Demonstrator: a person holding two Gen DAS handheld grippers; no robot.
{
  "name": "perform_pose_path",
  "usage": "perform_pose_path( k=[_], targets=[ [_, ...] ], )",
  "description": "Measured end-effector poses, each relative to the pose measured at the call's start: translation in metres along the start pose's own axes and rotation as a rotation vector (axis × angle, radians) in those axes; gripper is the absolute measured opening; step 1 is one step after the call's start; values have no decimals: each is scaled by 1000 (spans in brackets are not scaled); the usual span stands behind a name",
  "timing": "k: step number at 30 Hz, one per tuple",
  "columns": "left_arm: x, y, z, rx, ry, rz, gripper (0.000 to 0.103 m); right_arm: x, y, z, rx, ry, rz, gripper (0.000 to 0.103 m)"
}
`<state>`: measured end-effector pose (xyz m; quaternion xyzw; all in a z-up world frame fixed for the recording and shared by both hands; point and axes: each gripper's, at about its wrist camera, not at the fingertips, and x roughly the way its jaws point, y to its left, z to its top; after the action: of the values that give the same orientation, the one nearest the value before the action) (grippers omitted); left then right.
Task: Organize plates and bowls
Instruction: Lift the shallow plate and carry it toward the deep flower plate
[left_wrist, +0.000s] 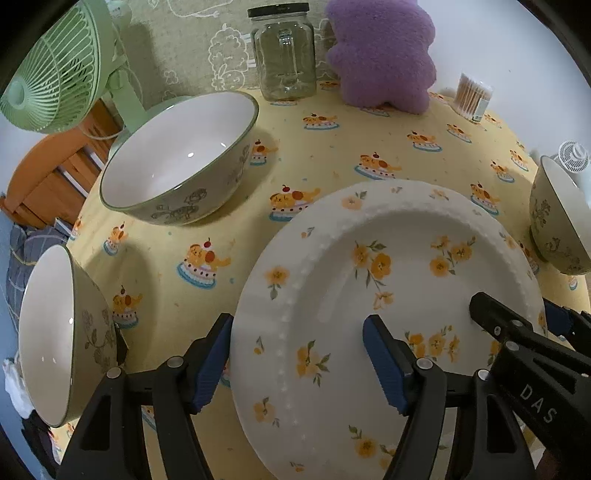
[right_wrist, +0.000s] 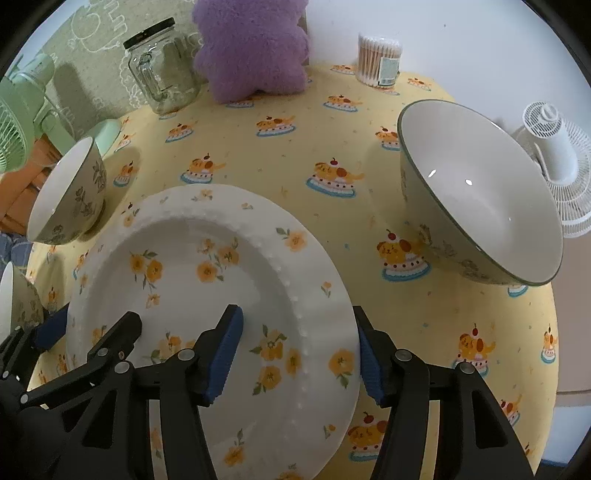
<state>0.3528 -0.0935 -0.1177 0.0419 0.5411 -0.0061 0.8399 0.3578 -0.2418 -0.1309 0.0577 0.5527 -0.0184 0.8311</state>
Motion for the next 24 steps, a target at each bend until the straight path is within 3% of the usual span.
perform_pose_path(
  k=[11,24],
  targets=[
    [-4,1,-1,-9,8,-6,68,0,3,3,-6,28,-23,63],
    [-43,16,-8,-7,-31,-16,68,-31,17,-5,-16,21,-40,63]
  ],
)
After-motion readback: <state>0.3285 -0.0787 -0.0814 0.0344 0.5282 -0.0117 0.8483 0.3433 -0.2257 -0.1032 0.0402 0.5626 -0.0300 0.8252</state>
